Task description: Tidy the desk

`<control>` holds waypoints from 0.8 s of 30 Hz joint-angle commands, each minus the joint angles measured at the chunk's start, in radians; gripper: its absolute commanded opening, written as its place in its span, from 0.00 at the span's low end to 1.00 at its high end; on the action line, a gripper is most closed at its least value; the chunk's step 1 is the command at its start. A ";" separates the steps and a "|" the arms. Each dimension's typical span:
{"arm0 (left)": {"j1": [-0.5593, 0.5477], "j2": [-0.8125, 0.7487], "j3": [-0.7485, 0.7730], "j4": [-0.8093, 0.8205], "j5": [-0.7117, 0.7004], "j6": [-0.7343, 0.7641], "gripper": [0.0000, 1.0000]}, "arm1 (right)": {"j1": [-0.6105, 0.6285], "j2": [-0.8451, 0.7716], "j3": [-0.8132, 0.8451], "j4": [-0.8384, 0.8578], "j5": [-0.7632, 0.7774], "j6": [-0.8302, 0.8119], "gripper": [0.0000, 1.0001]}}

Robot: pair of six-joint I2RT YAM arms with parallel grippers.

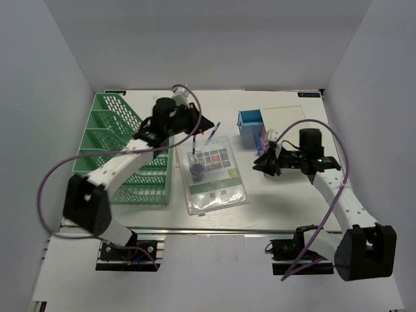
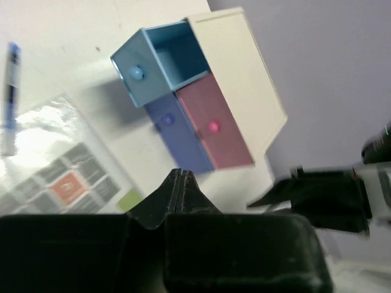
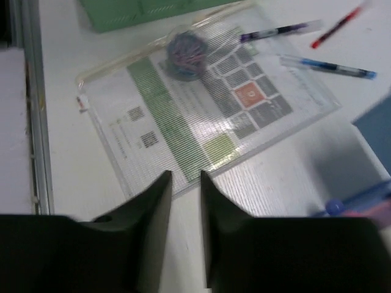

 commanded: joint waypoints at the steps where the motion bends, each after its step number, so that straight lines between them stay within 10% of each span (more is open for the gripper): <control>1: 0.009 -0.260 -0.117 -0.127 -0.014 0.338 0.03 | 0.135 0.008 -0.006 -0.001 0.112 -0.085 0.35; 3: 0.009 -0.405 -0.194 -0.184 0.024 0.432 0.07 | 0.234 0.037 0.010 0.005 0.167 -0.061 0.58; 4: 0.009 -0.450 -0.211 -0.205 0.021 0.510 0.23 | 0.286 0.077 0.019 0.005 0.211 -0.058 0.89; 8: 0.009 -0.649 -0.362 -0.259 -0.078 0.612 0.75 | 0.432 0.195 0.097 0.025 0.371 0.001 0.89; 10: 0.009 -0.764 -0.432 -0.225 -0.167 0.648 0.84 | 0.512 0.256 0.137 0.064 0.490 0.037 0.89; 24: 0.009 -0.940 -0.542 -0.202 -0.272 0.673 0.86 | 0.706 0.709 0.534 0.063 0.718 0.226 0.89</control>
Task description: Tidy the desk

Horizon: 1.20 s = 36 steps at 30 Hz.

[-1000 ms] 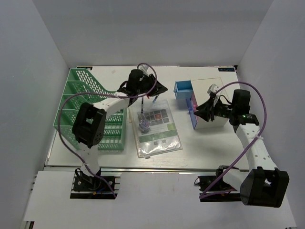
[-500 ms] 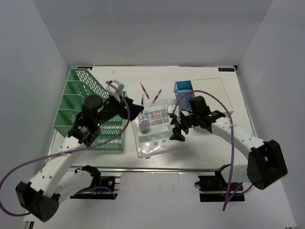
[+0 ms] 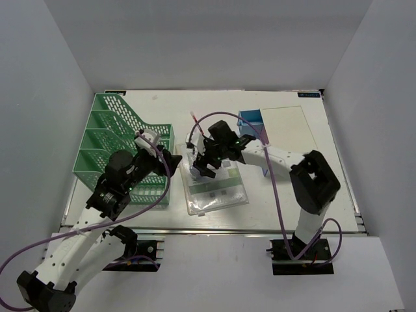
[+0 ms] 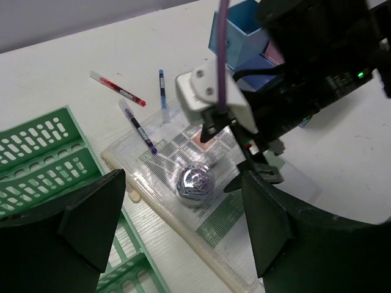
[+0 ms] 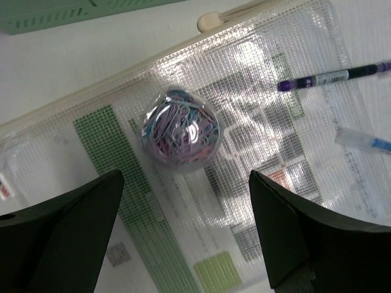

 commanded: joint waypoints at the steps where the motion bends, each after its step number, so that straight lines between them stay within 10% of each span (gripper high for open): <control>1: 0.005 -0.044 0.009 -0.004 -0.043 0.020 0.86 | 0.027 0.071 0.088 -0.031 0.042 0.063 0.89; 15: 0.005 -0.066 0.000 -0.001 -0.046 0.023 0.86 | 0.063 0.213 0.184 -0.054 0.060 0.083 0.89; 19: 0.005 -0.061 -0.003 -0.001 -0.047 0.024 0.85 | 0.080 0.258 0.234 -0.069 0.059 0.084 0.64; 24: 0.005 -0.066 -0.006 0.000 -0.052 0.026 0.84 | 0.085 0.255 0.250 -0.089 0.043 0.072 0.04; 36: 0.005 -0.081 -0.014 0.008 -0.047 0.027 0.84 | 0.014 0.020 0.368 -0.193 0.176 0.011 0.00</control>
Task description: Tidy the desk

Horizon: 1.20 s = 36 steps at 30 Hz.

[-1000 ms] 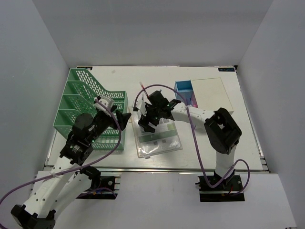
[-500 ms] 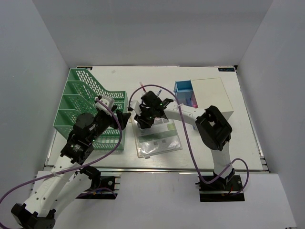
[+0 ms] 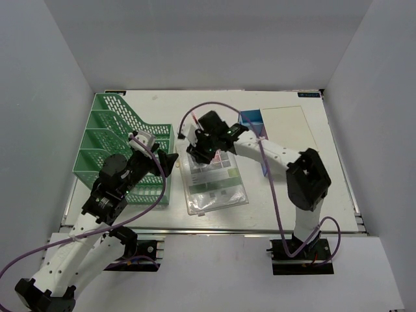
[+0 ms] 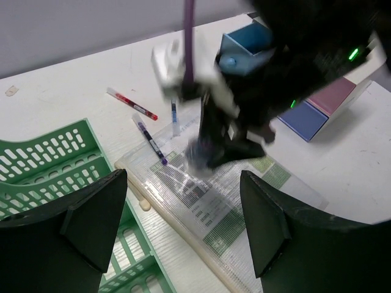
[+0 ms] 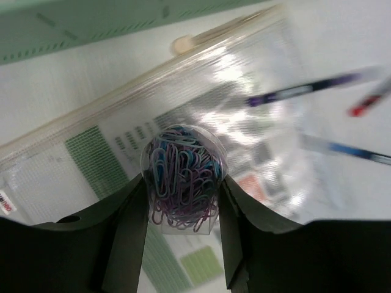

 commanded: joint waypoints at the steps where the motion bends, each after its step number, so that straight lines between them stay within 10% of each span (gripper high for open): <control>1: 0.005 -0.013 -0.013 0.008 -0.004 0.012 0.84 | -0.061 -0.139 0.096 0.003 0.077 -0.032 0.00; 14: 0.005 0.011 -0.018 0.009 -0.008 0.013 0.84 | -0.301 -0.227 0.172 0.092 0.265 -0.011 0.00; 36: 0.005 0.022 -0.016 0.009 -0.002 0.016 0.84 | -0.477 -0.127 0.126 0.050 0.113 0.086 0.00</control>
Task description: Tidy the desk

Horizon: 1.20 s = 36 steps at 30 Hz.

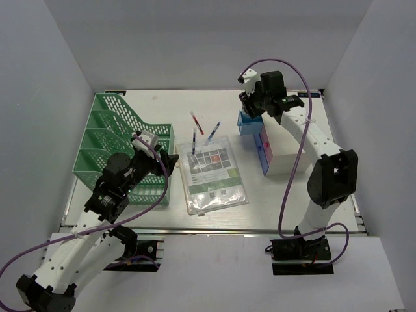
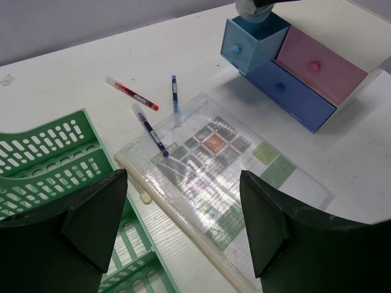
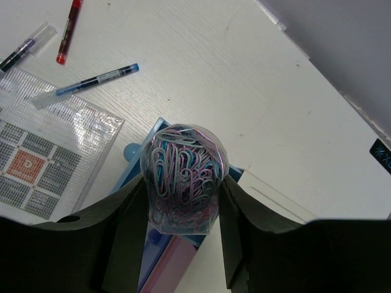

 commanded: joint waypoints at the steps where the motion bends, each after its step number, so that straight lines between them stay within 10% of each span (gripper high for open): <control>1: 0.005 -0.003 -0.003 0.007 0.001 0.008 0.83 | -0.014 0.010 0.004 -0.002 -0.059 0.020 0.00; 9: 0.005 0.000 -0.003 0.009 0.001 0.008 0.83 | -0.026 0.038 -0.013 -0.015 -0.078 0.010 0.02; 18: 0.005 -0.001 -0.003 0.009 0.003 0.008 0.83 | -0.037 0.045 0.001 -0.036 -0.087 0.006 0.49; 36: 0.005 0.022 -0.006 0.007 0.005 0.008 0.84 | -0.045 -0.050 0.028 -0.052 -0.153 0.023 0.73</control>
